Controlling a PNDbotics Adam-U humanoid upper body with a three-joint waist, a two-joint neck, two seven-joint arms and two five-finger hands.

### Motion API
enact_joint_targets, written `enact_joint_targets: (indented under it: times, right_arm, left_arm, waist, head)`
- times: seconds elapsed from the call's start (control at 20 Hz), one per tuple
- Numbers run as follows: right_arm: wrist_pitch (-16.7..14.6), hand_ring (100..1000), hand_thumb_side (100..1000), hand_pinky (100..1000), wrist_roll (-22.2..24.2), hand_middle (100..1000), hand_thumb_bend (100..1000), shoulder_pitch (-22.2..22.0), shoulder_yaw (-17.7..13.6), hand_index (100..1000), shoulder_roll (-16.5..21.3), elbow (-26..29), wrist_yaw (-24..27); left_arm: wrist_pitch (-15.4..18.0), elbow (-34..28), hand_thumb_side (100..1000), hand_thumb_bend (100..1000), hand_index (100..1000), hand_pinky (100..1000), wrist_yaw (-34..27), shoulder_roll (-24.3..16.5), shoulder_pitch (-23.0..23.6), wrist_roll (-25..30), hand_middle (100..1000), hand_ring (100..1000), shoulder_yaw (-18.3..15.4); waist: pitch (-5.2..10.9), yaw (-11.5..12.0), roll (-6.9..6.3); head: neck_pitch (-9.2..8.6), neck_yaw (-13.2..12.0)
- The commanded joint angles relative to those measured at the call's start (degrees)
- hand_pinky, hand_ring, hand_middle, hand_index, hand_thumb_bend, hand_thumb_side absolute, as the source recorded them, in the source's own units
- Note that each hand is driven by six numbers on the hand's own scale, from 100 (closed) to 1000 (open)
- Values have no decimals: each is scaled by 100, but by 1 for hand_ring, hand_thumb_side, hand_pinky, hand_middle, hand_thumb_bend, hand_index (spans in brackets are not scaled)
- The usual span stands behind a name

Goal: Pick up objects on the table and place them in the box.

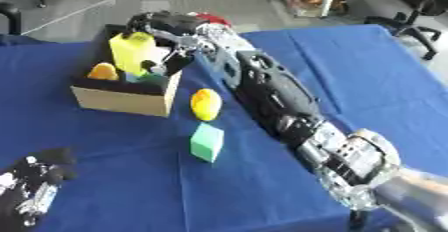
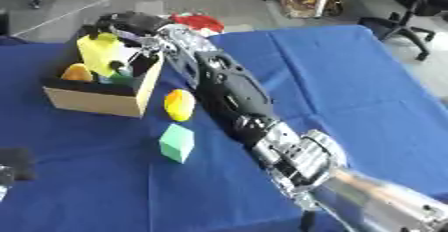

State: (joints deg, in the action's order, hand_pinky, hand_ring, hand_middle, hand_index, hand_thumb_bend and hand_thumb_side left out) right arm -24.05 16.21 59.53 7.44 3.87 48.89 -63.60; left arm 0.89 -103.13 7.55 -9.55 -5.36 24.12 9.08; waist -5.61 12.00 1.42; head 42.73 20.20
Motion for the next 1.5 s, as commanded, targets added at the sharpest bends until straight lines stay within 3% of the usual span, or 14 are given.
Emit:
enact_joint_targets:
  times: [0.05,0.1,0.25,0.3,0.35,0.4,0.45,0.9,1.2,1.3,1.5]
  right_arm:
    - [81,803,328,813,12,876,358,56,-45,993,-79,-134,-525]
    - [133,816,361,824,-26,889,373,70,-50,996,-92,-122,-691]
    - [368,911,578,894,-170,962,415,99,-67,1000,-108,-72,-1222]
    - [458,913,590,895,-244,963,403,103,-79,1000,-114,-56,-1386]
    - [554,922,721,899,-329,975,200,99,-105,1000,-121,-55,-1509]
    - [649,923,743,900,-418,978,150,95,-130,1000,-128,-67,-1592]
    - [744,929,834,906,-501,998,100,90,-159,1000,-132,-84,-1634]
    - [1096,878,711,883,-1666,990,100,190,-183,1000,-180,239,-788]
    - [1090,856,726,868,-1752,977,100,224,-29,1000,-142,474,-201]
    - [937,847,666,861,-1612,964,100,224,63,1000,14,611,294]
    - [402,859,370,875,-841,954,100,-8,491,1000,822,1499,1572]
  left_arm:
    - [-1,-90,551,100,815,737,-23,-8,-95,25,657,632,22]
    - [-6,-88,551,100,815,737,-22,-8,-96,21,657,632,22]
    - [-12,-88,550,100,815,737,-22,-1,-105,20,656,631,30]
    - [-15,-88,550,100,815,737,-22,2,-109,19,656,631,31]
    - [-17,-88,550,100,815,737,-22,3,-110,17,656,631,31]
    - [-19,-87,550,100,815,737,-20,2,-109,15,656,631,31]
    - [-21,-86,550,100,815,737,-19,3,-107,12,656,631,29]
    - [-32,-83,552,100,815,736,-18,10,-110,3,655,630,38]
    - [-39,-84,553,100,815,736,-17,9,-106,-13,654,629,27]
    - [-41,-86,553,100,815,736,-10,-1,-101,-29,654,629,7]
    - [-46,-90,554,100,814,736,25,-48,-82,-90,653,629,-62]
  waist:
    - [97,26,-85]
    - [96,39,-81]
    - [102,64,-70]
    - [105,67,-67]
    - [108,68,-66]
    - [110,69,-64]
    - [112,69,-64]
    - [121,75,-68]
    - [130,65,-62]
    - [133,33,-40]
    - [132,-65,36]
  head:
    - [-89,53]
    - [-91,59]
    - [-102,76]
    - [-107,77]
    - [-112,76]
    - [-116,76]
    - [-119,76]
    - [-136,109]
    - [-144,119]
    - [-144,81]
    - [-133,-73]
